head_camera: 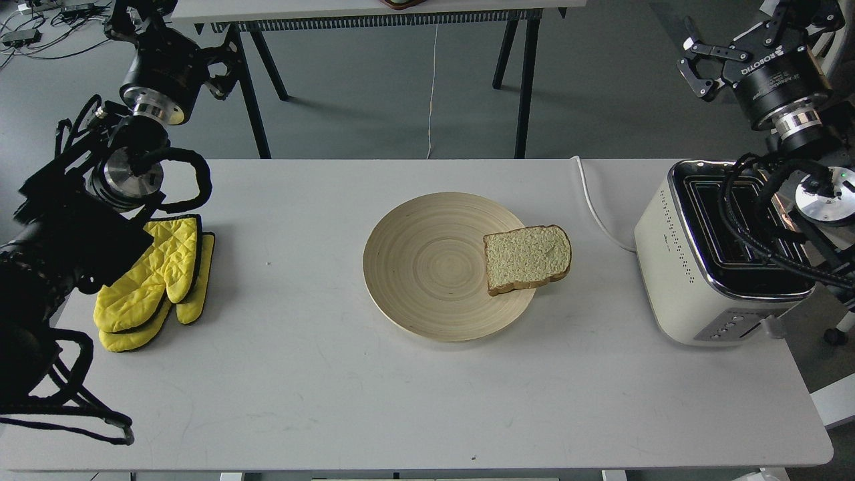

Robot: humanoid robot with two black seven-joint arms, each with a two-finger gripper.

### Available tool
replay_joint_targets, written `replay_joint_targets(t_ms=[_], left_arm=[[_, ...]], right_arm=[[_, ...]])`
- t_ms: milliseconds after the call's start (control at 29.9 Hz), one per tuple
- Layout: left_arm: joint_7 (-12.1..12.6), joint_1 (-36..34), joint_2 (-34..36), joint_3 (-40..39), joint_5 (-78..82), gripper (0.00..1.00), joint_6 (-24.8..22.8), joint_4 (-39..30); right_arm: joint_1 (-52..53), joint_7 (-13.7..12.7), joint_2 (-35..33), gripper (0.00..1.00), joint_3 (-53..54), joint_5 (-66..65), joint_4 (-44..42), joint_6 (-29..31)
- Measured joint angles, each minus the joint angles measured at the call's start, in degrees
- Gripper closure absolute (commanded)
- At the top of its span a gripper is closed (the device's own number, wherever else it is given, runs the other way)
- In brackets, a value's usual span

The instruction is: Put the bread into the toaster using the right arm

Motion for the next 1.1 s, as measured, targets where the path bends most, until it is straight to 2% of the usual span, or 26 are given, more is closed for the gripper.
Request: replay_joint_targets(t_ms=[268,368,469,636,837,937,1105], left_arm=[[-0.2,0.0,0.0,-0.1,0.0,0.0,0.0,0.0],[-0.1,0.0,0.0,-0.1,0.0,0.0,0.0,0.0],[-0.1,0.0,0.0,-0.2,0.0,0.0,0.0,0.0],[-0.3,0.0,-0.3,-0.7,0.0,0.0,0.0,0.0],[-0.5,0.0,-0.5,-0.7,0.0,0.0,0.0,0.0],[-2.5,0.0,-0.4,-0.7,0.0,0.0,0.0,0.0],[-6.8,0.0,0.1,-0.3,0.0,0.0,0.0,0.0]], right_arm=[[-0.1,0.1,0.1,0.0,1.3,-0.1,0.6,-2.4],[1.0,-0.1,-0.6,0.01,0.7,-0.8,2.3,-5.0],[3.3,-1.3,-2.5,0.01,-0.7,-3.4,6.1,-9.6],[9.5,-3.5,-5.0,0.02,-9.7,-15.0,12.7,-18.6],[16.0,-4.6,-5.1,0.02,-25.1,-28.6,14.4,-24.4],[18.3,-5.7,-4.1,0.02,-32.1,-33.3,14.4,-26.7],[22.0,-11.2,1.0,0.02,-43.2,-40.0,13.9,-30.1]])
